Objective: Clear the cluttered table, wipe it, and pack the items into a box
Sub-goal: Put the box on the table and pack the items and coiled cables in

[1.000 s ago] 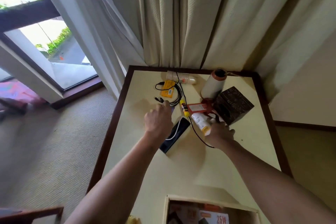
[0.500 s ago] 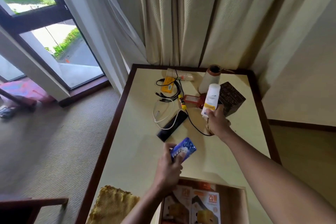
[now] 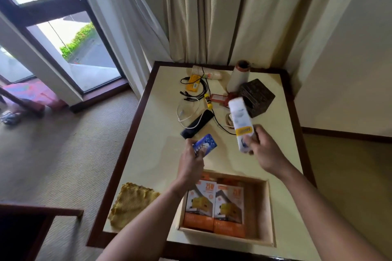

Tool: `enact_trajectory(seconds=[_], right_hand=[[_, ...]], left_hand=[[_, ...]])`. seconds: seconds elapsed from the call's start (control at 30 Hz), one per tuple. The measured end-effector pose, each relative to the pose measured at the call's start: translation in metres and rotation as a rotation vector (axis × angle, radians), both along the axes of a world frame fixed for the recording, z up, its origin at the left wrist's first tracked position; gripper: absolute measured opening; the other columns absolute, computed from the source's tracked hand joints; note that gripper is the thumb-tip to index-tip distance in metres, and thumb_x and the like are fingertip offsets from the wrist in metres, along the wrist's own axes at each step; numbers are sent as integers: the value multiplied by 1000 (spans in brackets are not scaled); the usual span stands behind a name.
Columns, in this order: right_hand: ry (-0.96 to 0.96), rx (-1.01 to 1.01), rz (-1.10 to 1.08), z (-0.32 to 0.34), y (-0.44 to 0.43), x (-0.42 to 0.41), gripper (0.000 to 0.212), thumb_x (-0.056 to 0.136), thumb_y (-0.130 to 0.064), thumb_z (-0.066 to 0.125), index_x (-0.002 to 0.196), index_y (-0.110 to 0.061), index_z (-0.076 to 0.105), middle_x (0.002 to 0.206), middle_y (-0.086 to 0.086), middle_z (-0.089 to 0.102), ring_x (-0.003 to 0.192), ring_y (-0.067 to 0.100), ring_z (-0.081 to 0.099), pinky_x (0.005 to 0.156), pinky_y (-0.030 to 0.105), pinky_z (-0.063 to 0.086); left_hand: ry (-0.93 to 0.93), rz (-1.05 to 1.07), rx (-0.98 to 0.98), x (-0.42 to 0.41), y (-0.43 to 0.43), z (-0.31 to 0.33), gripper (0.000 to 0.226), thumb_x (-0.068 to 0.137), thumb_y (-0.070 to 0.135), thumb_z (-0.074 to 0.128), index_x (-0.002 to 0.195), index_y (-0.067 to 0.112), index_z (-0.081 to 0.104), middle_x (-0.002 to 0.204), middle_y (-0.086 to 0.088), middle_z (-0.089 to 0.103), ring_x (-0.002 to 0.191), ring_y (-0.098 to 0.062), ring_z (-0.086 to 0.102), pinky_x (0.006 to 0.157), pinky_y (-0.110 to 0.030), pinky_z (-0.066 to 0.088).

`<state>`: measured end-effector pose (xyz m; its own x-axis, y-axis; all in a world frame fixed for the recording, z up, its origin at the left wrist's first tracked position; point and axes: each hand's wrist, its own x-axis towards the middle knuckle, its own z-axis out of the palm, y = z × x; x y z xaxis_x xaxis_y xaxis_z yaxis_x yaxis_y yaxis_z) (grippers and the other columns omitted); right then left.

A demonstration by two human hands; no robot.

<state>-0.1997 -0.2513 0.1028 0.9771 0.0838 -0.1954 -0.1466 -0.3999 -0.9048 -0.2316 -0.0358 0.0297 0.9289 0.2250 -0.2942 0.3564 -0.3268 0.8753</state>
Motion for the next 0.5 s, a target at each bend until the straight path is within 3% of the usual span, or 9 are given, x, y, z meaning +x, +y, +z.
enact_trajectory(seconds=[0.1, 0.2, 0.3, 0.4, 0.5], right_hand=[[180, -69, 216, -14, -24, -51, 22, 97, -14, 59, 83, -28, 51, 69, -18, 60, 67, 7, 53, 71, 39, 44], [305, -361, 486, -28, -24, -82, 7, 99, -18, 57, 102, -23, 55, 101, -9, 68, 94, 19, 64, 83, 38, 48], [349, -523, 662, -42, 1, -101, 27, 103, -26, 48, 128, -34, 51, 129, -8, 56, 119, 17, 56, 97, 32, 45], [327, -565, 794, -62, 22, -113, 56, 103, -33, 40, 156, -43, 28, 161, -4, 36, 145, 21, 38, 118, 34, 34], [270, -662, 815, -71, 29, -121, 60, 101, -35, 43, 159, -36, 26, 161, 3, 31, 145, 28, 35, 117, 39, 36]], left_hand=[[-4, 39, -84, 2, 1, -2, 14, 104, 33, 58, 110, 28, 47, 106, -8, 66, 68, -26, 66, 51, -32, 56], [-31, 76, -137, 5, 2, -4, 14, 103, 29, 61, 108, 26, 48, 105, -13, 68, 64, -24, 64, 50, -30, 53], [-72, 40, -108, 4, -1, -1, 14, 103, 27, 62, 111, 23, 51, 103, -6, 68, 74, -24, 65, 60, -39, 55], [-154, -16, -16, -4, -6, 4, 14, 101, 24, 64, 110, 26, 54, 101, 3, 67, 86, -19, 64, 66, -29, 50], [-251, -61, 52, -16, -10, 12, 18, 99, 22, 67, 114, 28, 59, 98, 6, 68, 79, -14, 61, 60, -27, 45]])
